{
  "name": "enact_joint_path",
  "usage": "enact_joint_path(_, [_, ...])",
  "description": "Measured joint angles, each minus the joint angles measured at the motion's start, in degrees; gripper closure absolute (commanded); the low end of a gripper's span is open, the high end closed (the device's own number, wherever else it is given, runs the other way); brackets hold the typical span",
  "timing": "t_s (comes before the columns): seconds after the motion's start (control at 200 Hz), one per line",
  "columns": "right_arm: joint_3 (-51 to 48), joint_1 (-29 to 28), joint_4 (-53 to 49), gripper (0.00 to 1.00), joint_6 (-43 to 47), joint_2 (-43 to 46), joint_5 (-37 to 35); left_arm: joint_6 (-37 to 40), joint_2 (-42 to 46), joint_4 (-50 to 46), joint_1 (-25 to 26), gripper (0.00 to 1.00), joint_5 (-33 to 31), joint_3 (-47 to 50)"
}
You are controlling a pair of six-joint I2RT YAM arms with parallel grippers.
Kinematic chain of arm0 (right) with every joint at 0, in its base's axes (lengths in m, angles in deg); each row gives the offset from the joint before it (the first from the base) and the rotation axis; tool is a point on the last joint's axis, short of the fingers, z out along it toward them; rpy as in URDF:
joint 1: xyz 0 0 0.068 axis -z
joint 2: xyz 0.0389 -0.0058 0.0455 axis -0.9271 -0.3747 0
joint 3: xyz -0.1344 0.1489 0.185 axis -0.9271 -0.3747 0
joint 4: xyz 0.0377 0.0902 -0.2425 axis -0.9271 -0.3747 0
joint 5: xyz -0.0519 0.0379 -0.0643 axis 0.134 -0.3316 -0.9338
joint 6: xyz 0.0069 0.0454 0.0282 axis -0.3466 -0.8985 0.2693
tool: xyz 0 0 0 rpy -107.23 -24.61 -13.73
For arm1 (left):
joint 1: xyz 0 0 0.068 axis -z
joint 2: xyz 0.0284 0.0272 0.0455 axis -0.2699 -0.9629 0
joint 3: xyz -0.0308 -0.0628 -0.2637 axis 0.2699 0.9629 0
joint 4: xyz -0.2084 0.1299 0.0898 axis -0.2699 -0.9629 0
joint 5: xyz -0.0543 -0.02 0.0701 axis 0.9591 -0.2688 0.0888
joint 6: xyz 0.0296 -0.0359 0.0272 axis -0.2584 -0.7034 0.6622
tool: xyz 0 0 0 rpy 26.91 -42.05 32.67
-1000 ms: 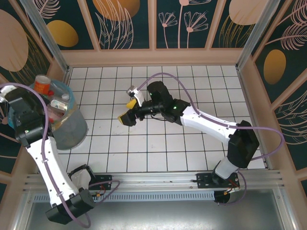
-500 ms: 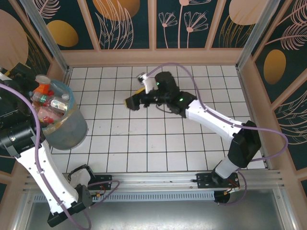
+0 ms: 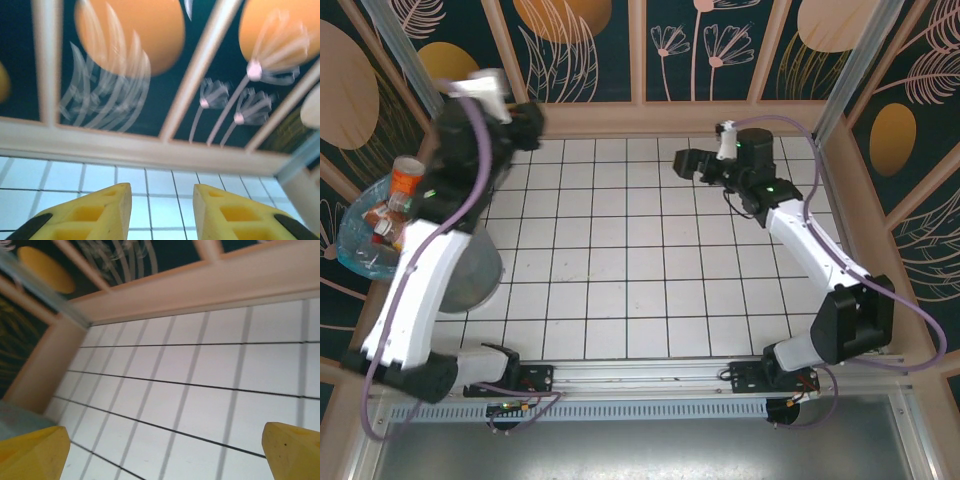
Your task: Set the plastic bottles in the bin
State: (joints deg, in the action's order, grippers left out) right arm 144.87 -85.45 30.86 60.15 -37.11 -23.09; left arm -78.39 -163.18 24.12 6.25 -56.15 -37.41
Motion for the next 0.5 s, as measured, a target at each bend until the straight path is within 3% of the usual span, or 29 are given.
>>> enact_joint_path(0.1, [-5.4, 4.39, 0.83, 0.01, 0.11, 2.67, -1.7, 1.51, -3.23, 6.6, 4.35, 0.62, -0.81, 8.92])
enact_joint_path(0.27, [-21.16, 8.11, 8.63, 0.01, 3.21, 9.14, -8.76, 5.46, -1.62, 22.49, 7.28, 0.49, -2.73, 33.18])
enact_joint_path(0.38, [-32.59, 8.26, 18.03, 0.01, 7.56, 12.33, -14.14, 10.47, 2.73, 31.71, 7.26, 0.42, -9.03, 48.78])
enact_joint_path(0.5, [-42.25, 8.61, 29.68, 0.01, 12.11, 12.26, -19.69, 16.57, 6.19, 40.04, 6.32, 0.39, -16.46, 58.18])
